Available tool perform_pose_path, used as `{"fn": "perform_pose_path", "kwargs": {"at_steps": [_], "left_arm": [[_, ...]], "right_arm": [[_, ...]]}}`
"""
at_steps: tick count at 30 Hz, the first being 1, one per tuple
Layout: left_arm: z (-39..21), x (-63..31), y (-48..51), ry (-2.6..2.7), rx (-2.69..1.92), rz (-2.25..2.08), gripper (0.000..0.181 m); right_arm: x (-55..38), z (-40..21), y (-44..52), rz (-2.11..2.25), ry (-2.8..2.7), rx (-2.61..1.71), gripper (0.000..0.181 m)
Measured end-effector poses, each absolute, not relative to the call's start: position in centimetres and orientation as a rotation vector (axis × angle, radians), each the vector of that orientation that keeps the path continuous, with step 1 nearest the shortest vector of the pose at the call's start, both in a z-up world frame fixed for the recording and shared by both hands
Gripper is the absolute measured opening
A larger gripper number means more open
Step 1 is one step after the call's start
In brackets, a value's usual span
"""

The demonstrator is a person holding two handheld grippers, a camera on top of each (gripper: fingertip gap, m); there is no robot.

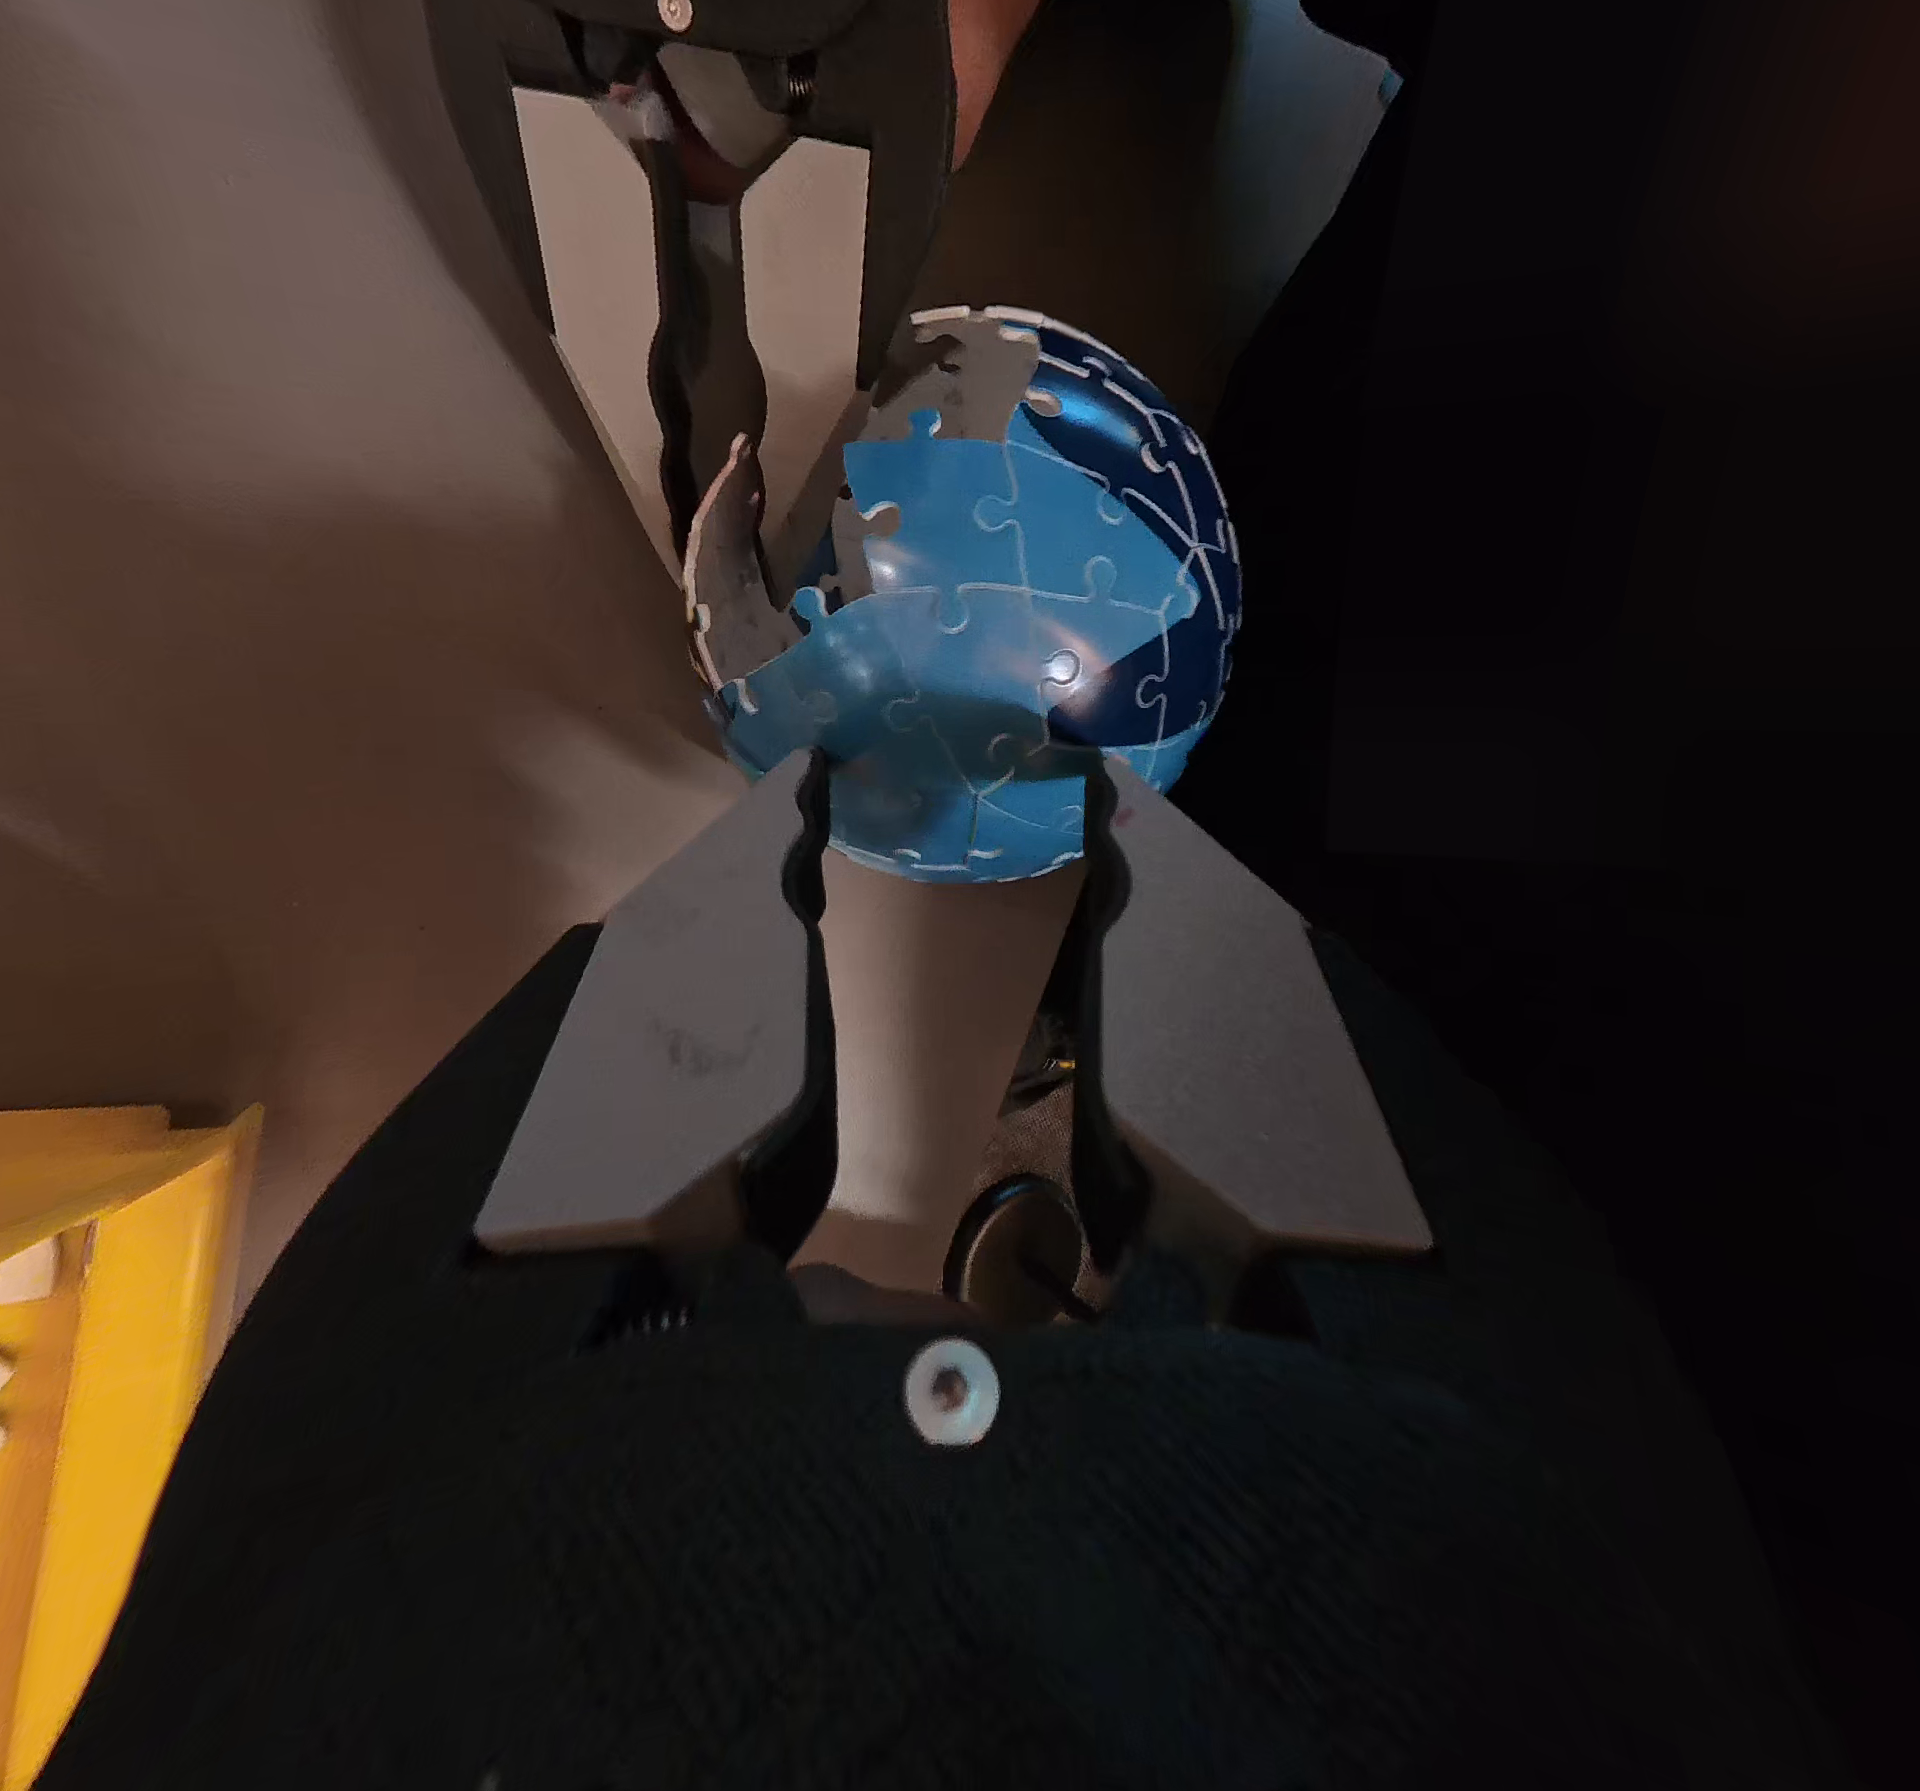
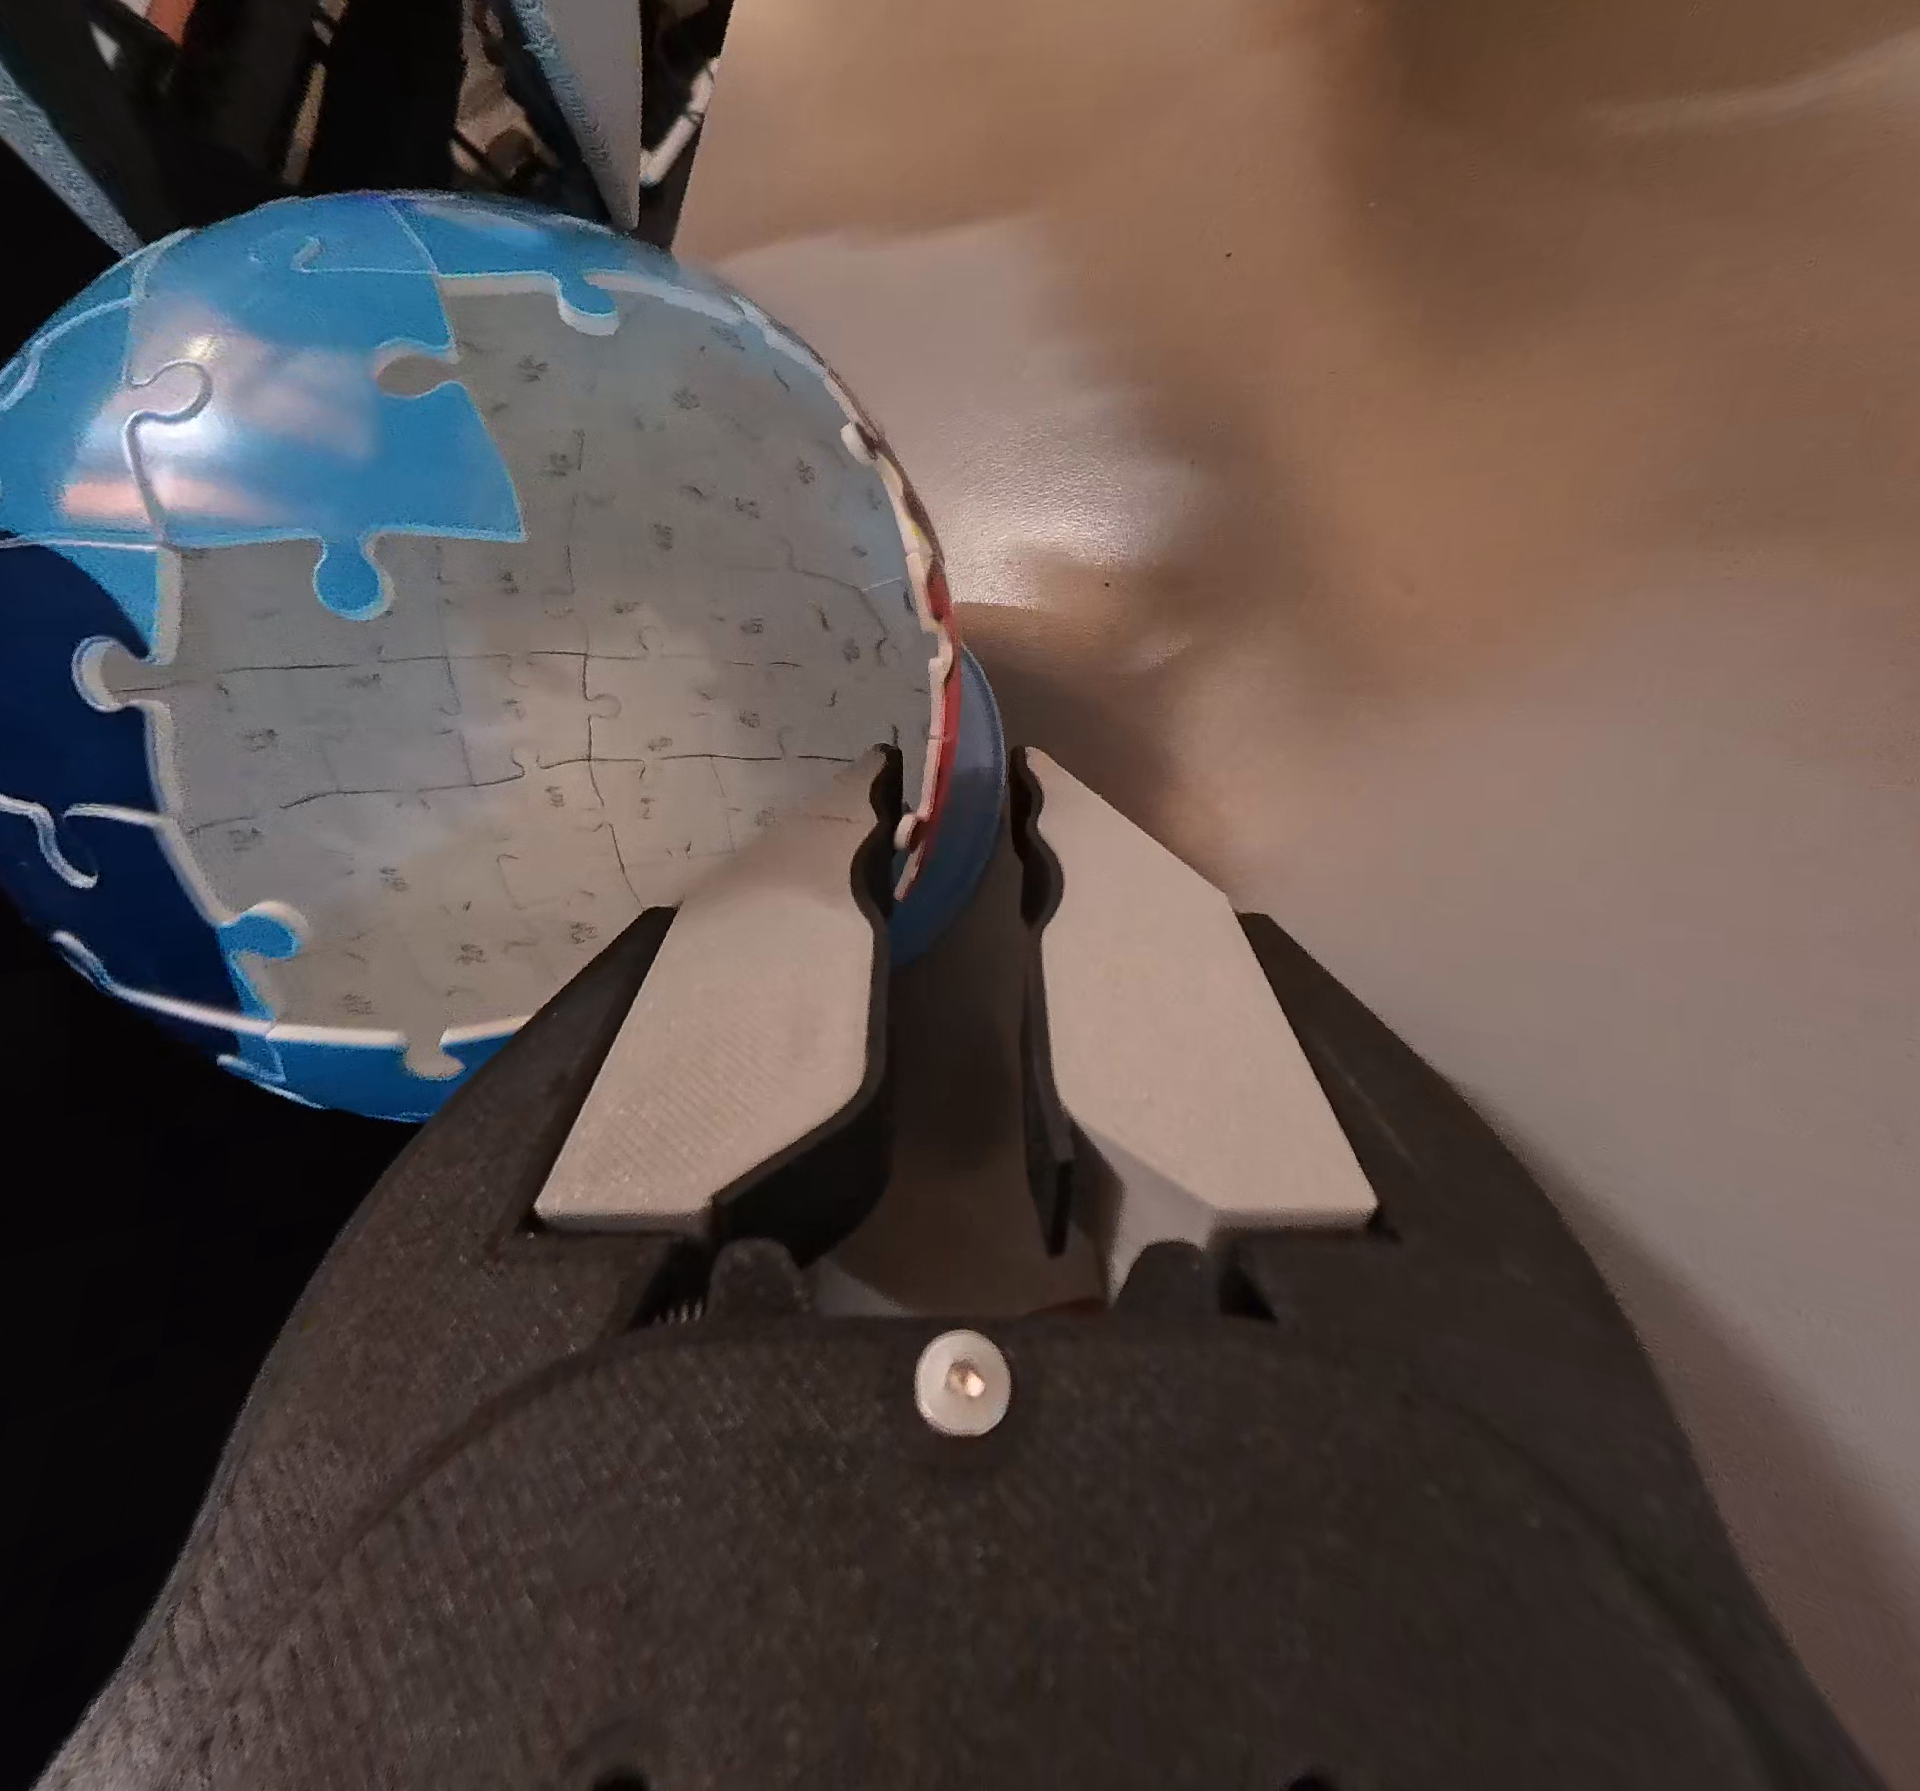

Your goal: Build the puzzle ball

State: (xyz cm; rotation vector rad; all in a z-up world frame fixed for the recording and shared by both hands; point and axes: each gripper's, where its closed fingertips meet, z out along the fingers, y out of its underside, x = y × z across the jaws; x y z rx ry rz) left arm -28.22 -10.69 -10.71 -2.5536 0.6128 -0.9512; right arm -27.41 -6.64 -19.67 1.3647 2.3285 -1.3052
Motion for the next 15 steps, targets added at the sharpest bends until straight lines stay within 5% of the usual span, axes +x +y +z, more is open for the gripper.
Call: {"fn": "perform_pose_path", "kwargs": {"at_steps": [15], "left_arm": [[-10.66, -28.27, -10.57, 0.611, -2.529, -0.958, 0.044]], "right_arm": [[-27.2, -20.09, -7.42, -1.308, 2.296, 1.318, 0.007]]}}
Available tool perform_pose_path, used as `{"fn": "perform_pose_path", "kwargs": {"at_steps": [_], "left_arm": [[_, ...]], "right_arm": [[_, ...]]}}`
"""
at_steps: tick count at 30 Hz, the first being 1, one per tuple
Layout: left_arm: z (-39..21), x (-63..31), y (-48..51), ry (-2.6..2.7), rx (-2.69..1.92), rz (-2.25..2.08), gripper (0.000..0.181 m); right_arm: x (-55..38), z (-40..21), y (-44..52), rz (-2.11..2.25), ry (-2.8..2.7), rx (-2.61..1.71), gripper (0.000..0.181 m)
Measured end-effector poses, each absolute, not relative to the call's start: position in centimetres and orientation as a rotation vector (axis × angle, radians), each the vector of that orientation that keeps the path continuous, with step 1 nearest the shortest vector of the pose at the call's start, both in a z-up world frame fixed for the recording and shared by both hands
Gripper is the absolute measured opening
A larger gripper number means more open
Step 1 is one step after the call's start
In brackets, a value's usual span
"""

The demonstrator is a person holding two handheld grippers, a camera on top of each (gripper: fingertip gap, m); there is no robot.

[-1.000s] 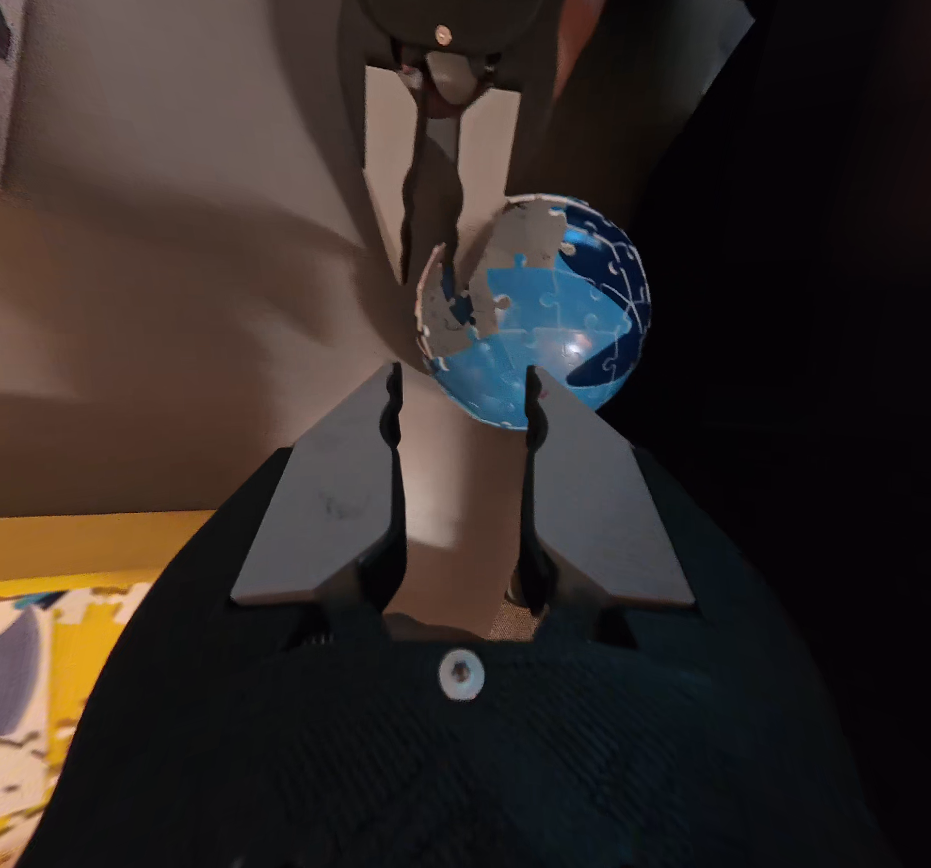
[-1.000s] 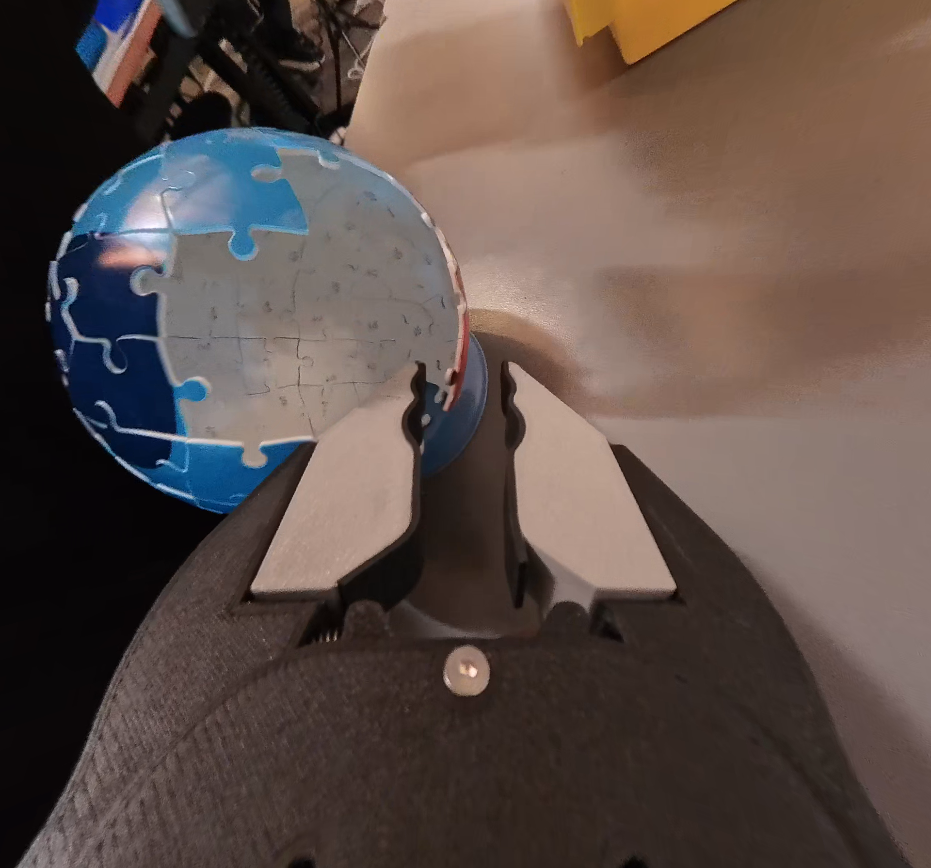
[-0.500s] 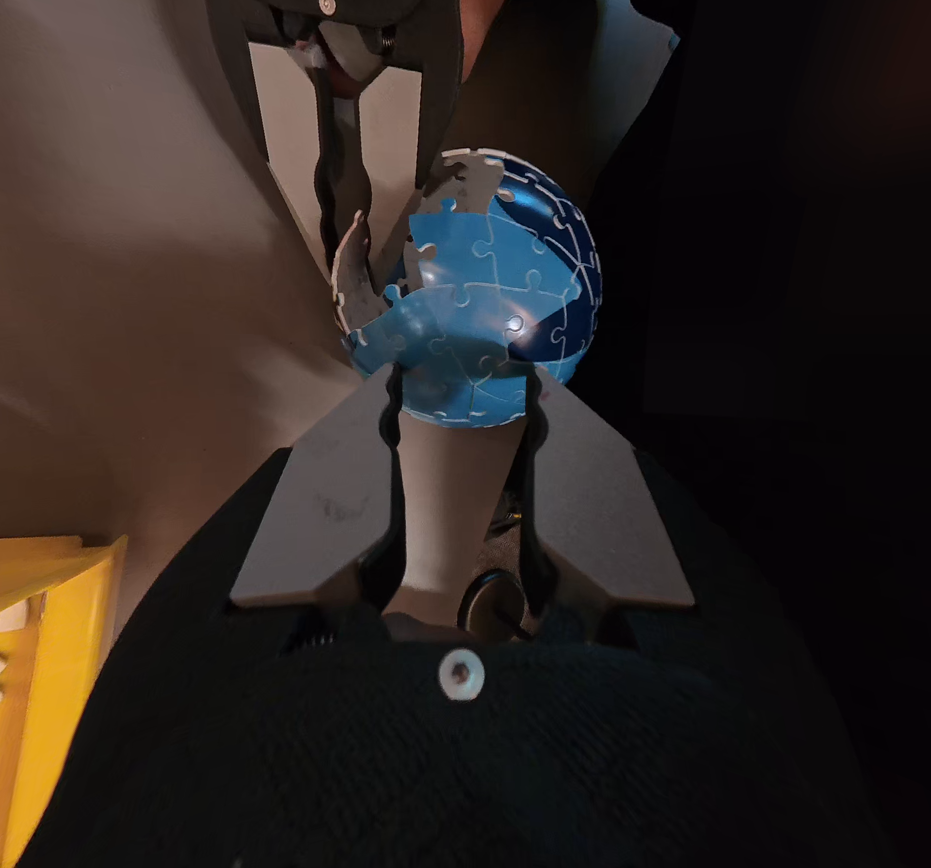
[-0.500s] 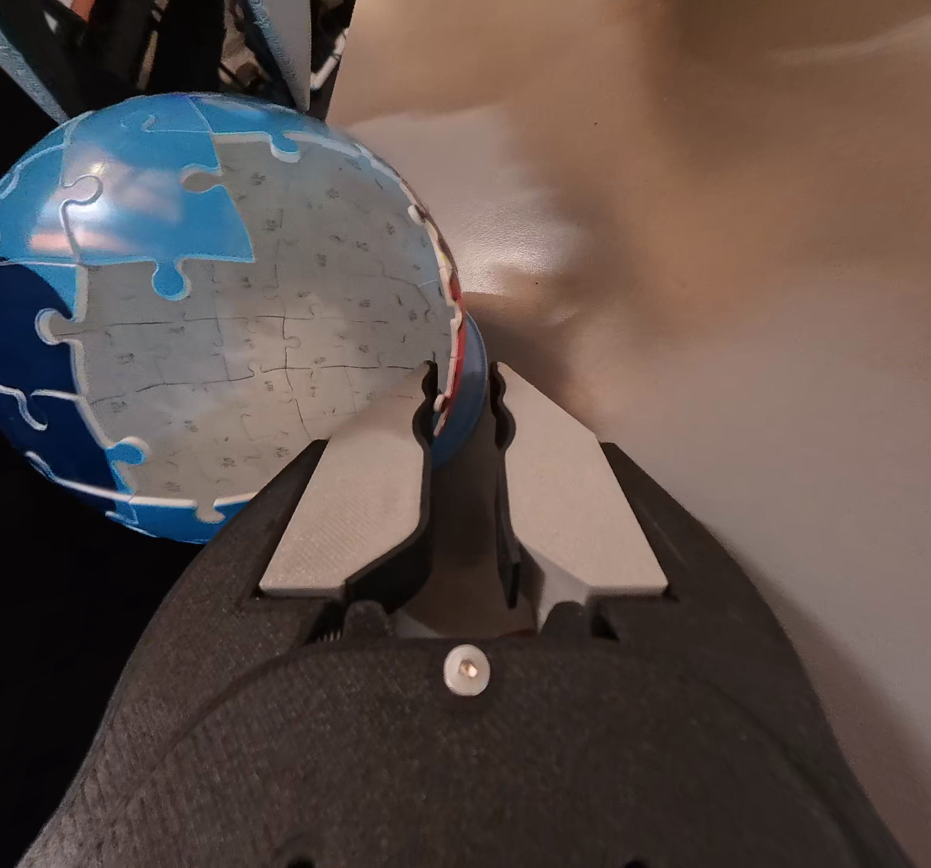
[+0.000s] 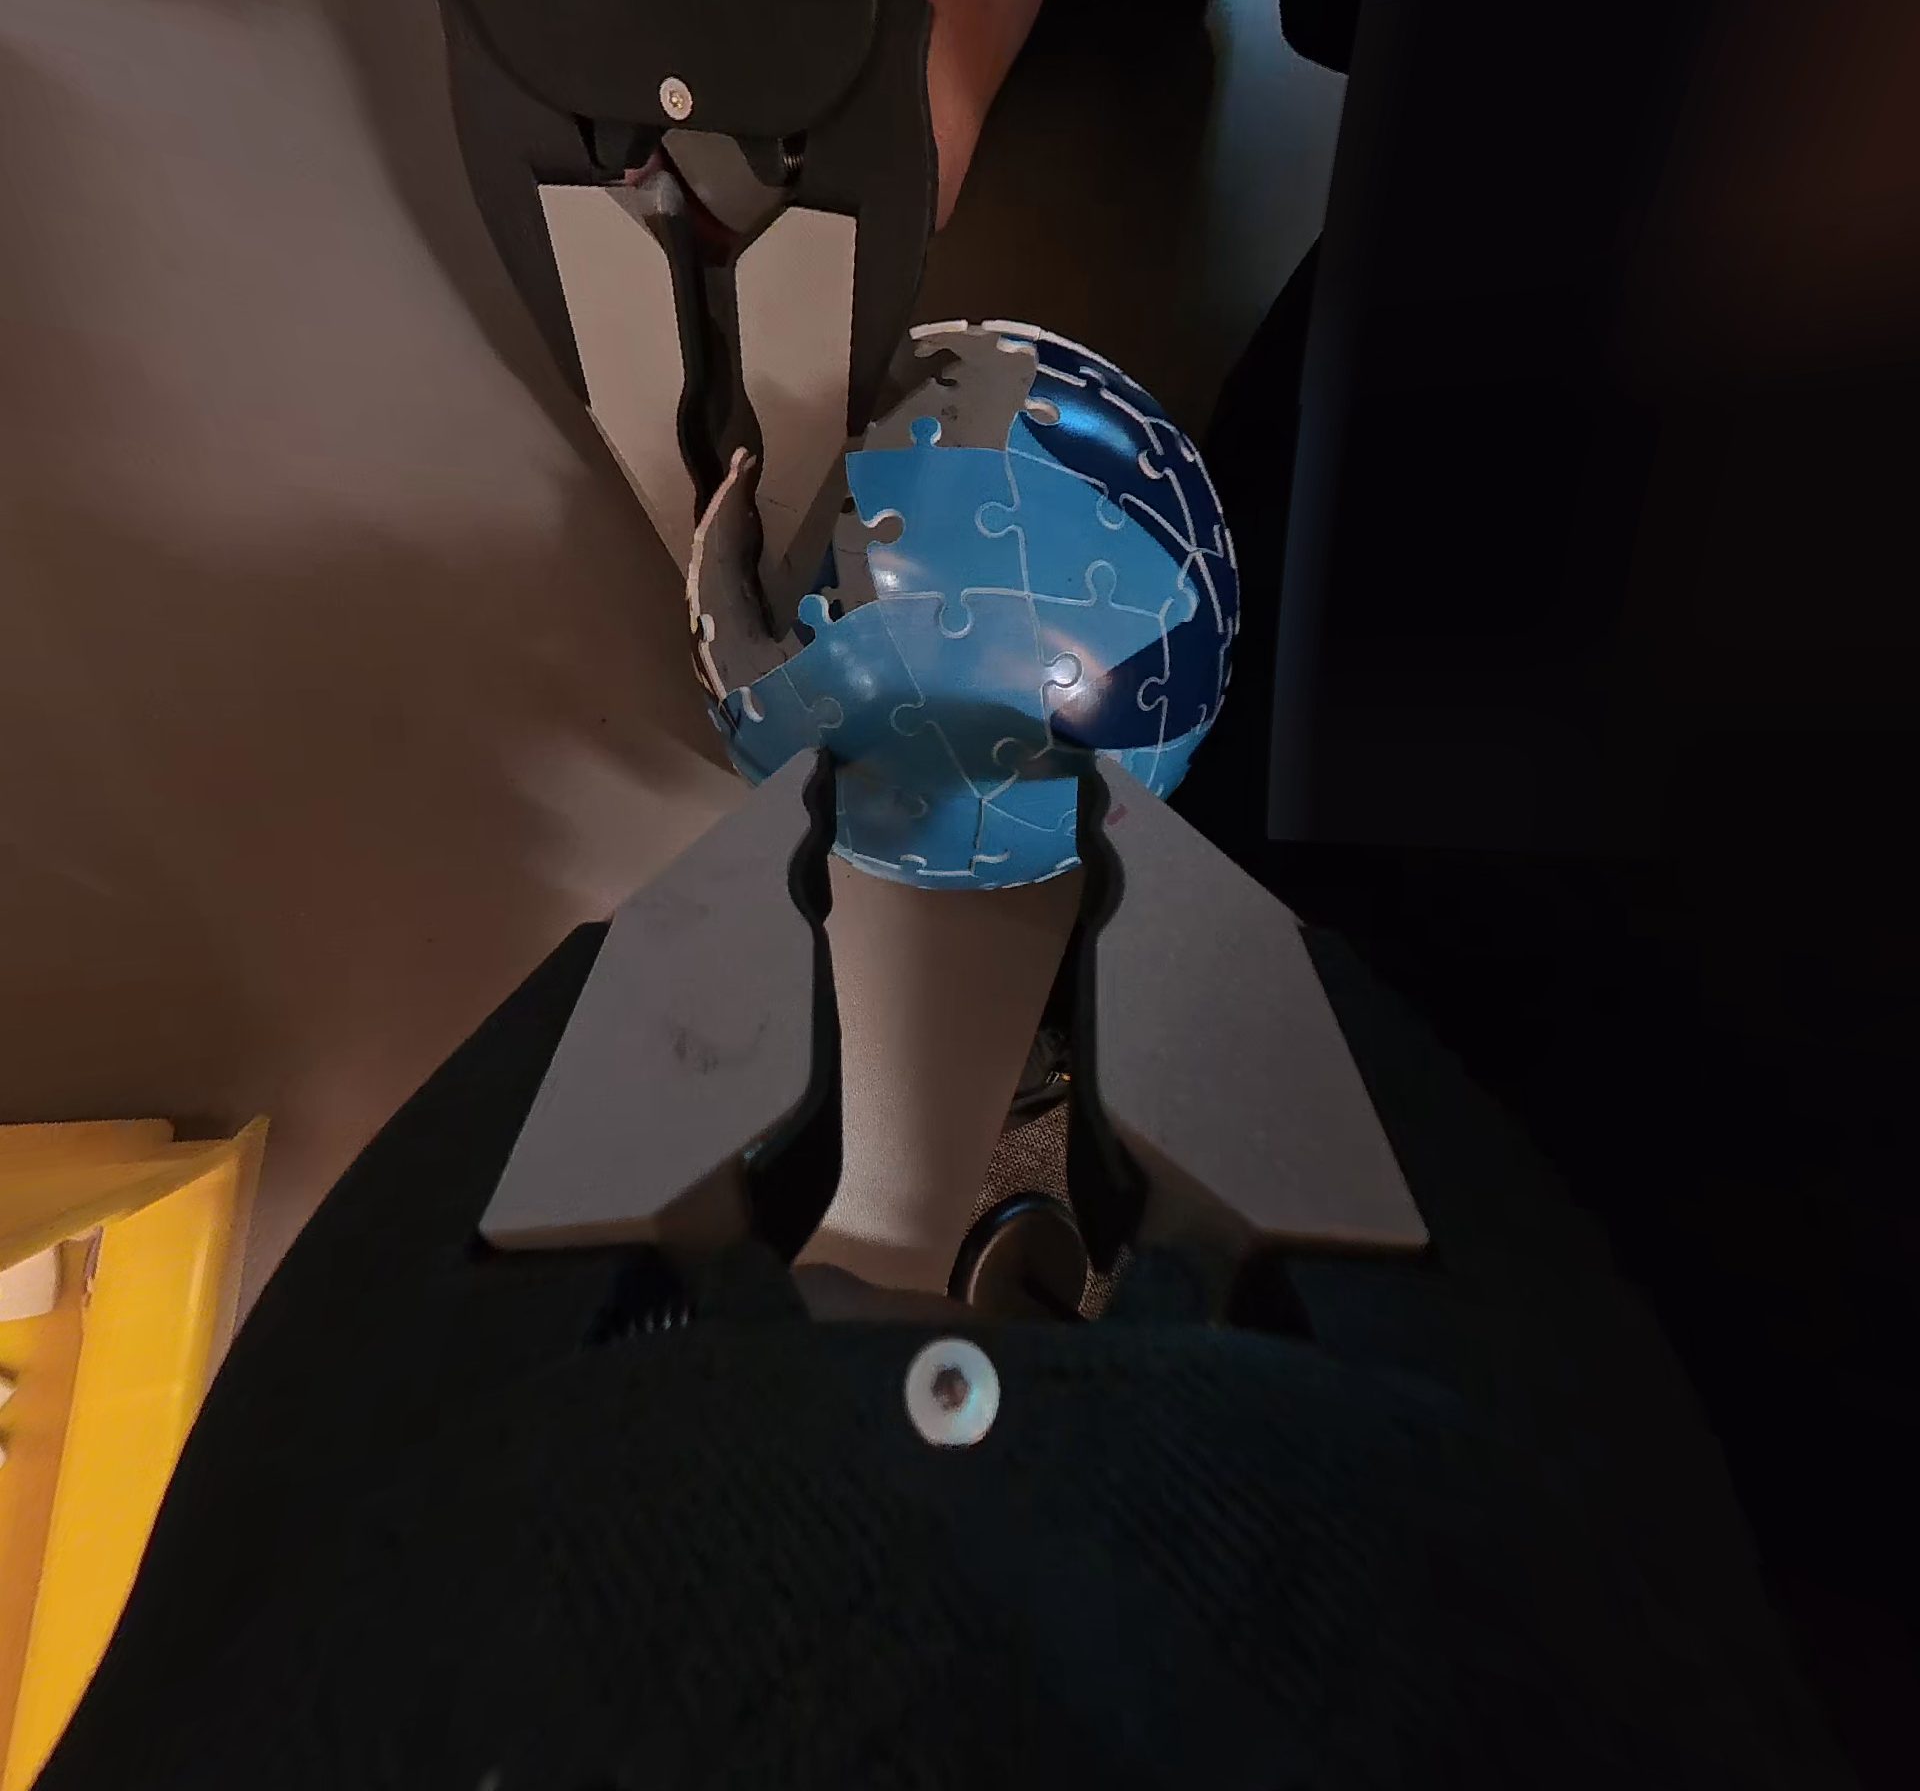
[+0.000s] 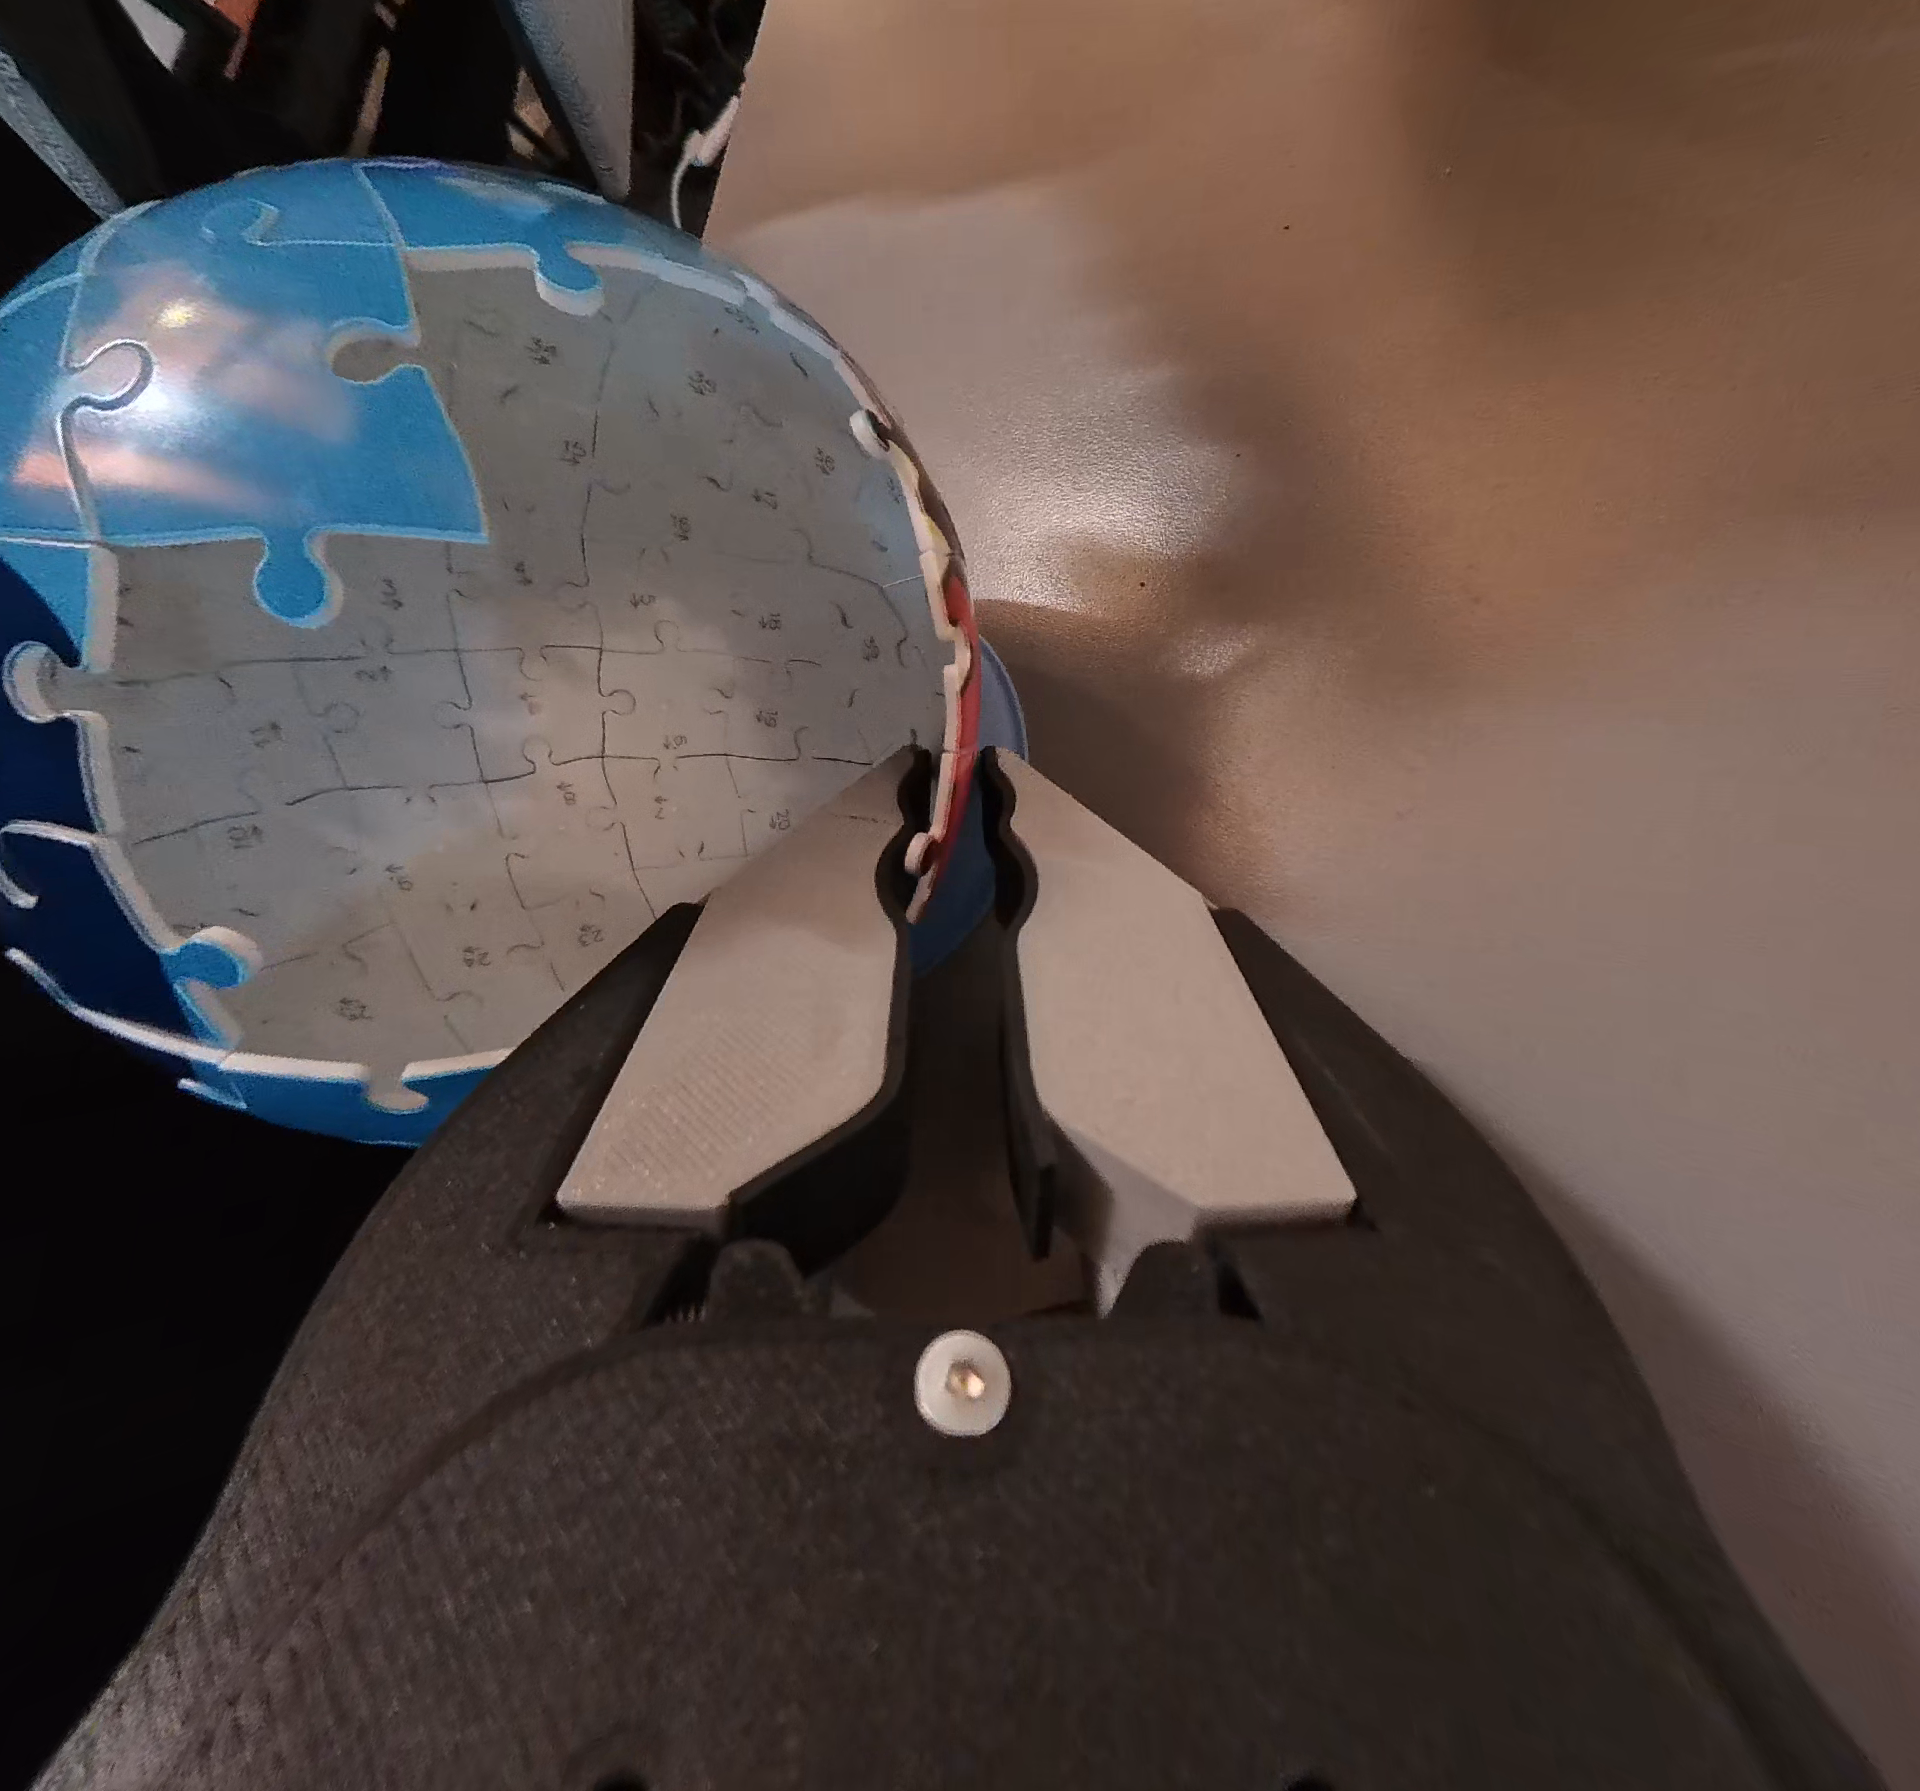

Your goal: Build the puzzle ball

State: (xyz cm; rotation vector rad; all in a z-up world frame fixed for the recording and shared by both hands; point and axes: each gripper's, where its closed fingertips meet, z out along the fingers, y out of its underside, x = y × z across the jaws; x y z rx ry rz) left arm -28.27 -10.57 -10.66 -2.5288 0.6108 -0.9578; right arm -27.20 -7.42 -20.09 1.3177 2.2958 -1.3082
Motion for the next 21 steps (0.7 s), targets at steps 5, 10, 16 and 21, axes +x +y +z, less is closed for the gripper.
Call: {"fn": "perform_pose_path", "kwargs": {"at_steps": [5, 10, 16, 21], "left_arm": [[-10.65, -28.22, -10.59, 0.613, -2.527, -0.955, 0.044], [-10.6, -28.19, -10.52, 0.615, -2.522, -0.955, 0.044], [-10.51, -28.03, -10.48, 0.62, -2.517, -0.957, 0.042], [-10.58, -28.07, -10.51, 0.618, -2.517, -0.962, 0.042]], "right_arm": [[-27.19, -20.09, -7.49, -1.313, 2.291, 1.317, 0.007], [-27.21, -20.04, -7.52, -1.316, 2.309, 1.312, 0.006], [-27.24, -19.77, -7.6, -1.342, 2.241, 1.322, 0.002], [-27.14, -19.82, -7.57, -1.311, 2.243, 1.335, 0.002]]}}
